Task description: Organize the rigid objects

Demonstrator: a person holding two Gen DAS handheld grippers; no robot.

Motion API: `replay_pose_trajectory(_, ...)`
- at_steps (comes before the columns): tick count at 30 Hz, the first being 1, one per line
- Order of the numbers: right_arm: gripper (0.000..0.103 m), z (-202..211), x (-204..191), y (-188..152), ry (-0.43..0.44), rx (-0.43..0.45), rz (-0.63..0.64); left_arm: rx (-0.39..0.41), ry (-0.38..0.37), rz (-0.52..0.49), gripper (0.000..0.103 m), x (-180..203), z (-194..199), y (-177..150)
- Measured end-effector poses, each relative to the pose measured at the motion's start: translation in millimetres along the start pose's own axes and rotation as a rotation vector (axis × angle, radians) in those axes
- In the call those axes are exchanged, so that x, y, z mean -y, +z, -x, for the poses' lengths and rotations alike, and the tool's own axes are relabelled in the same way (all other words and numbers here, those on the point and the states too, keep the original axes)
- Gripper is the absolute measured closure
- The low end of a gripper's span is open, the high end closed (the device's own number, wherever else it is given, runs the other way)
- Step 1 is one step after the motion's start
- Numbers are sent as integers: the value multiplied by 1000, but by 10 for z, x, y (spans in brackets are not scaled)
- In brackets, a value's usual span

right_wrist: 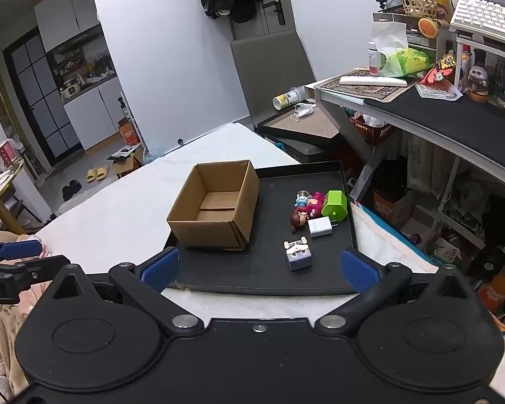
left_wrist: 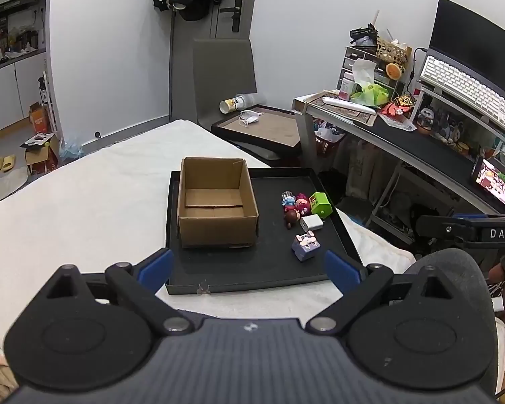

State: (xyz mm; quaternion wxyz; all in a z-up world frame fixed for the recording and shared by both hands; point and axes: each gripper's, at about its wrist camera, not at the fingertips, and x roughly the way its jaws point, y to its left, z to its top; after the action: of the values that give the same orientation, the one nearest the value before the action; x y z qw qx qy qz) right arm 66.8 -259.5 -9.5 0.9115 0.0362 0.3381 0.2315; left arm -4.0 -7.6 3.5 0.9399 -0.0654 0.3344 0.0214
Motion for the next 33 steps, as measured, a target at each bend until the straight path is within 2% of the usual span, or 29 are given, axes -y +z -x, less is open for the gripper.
replay_pose_trajectory(33, 0, -26, -20, -12, -19, -4, 15, -11, 0, 9, 7, -61, -17, -5)
